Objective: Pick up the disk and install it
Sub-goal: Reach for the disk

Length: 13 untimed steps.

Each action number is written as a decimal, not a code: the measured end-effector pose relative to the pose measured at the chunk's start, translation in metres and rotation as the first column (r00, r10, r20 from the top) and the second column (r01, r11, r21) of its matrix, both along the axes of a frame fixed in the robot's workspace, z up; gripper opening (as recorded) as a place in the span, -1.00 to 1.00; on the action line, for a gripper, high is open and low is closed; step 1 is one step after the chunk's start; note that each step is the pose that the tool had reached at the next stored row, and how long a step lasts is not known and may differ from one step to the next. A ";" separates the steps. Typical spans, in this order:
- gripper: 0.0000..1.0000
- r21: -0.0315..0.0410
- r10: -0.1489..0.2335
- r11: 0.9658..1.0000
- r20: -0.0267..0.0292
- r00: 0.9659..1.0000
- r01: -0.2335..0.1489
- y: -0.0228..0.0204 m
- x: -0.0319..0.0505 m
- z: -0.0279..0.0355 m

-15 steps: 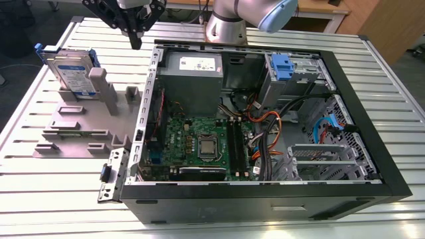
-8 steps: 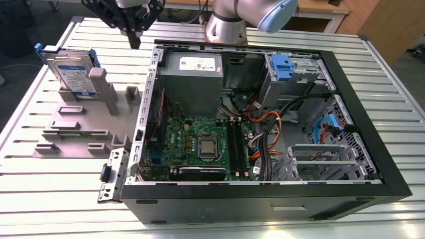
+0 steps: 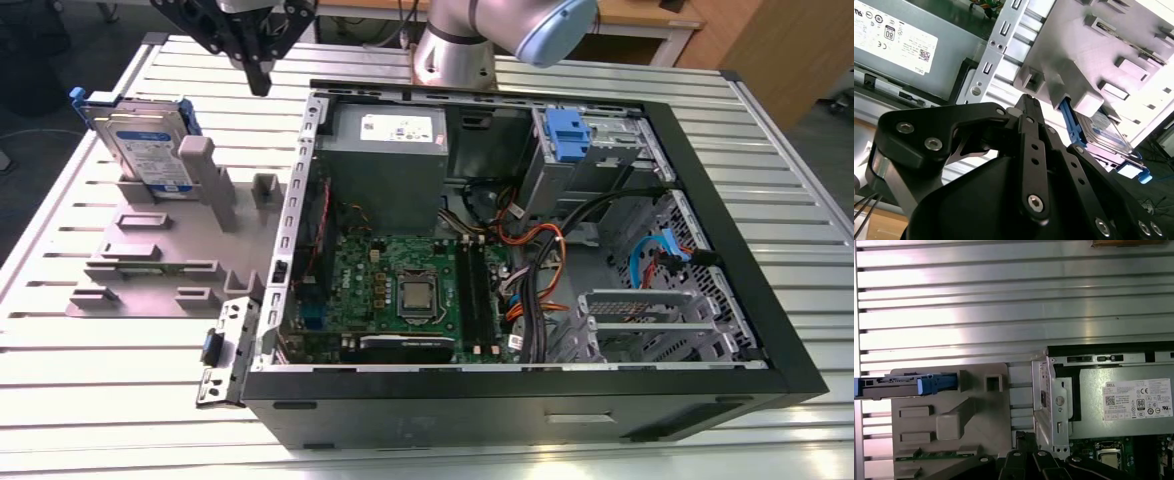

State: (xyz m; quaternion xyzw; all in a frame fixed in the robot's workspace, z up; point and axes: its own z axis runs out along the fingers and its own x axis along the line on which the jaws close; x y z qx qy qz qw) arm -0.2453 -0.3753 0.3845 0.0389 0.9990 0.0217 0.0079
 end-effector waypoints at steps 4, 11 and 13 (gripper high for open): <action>-0.79 0.000 0.000 1.000 -0.003 1.000 0.000 0.0016 -0.0055 -0.0006; -0.79 0.000 0.000 1.000 -0.013 1.000 0.000 0.0039 -0.0131 -0.0019; -0.79 0.000 0.000 1.000 -0.017 1.000 0.000 0.0044 -0.0154 -0.0023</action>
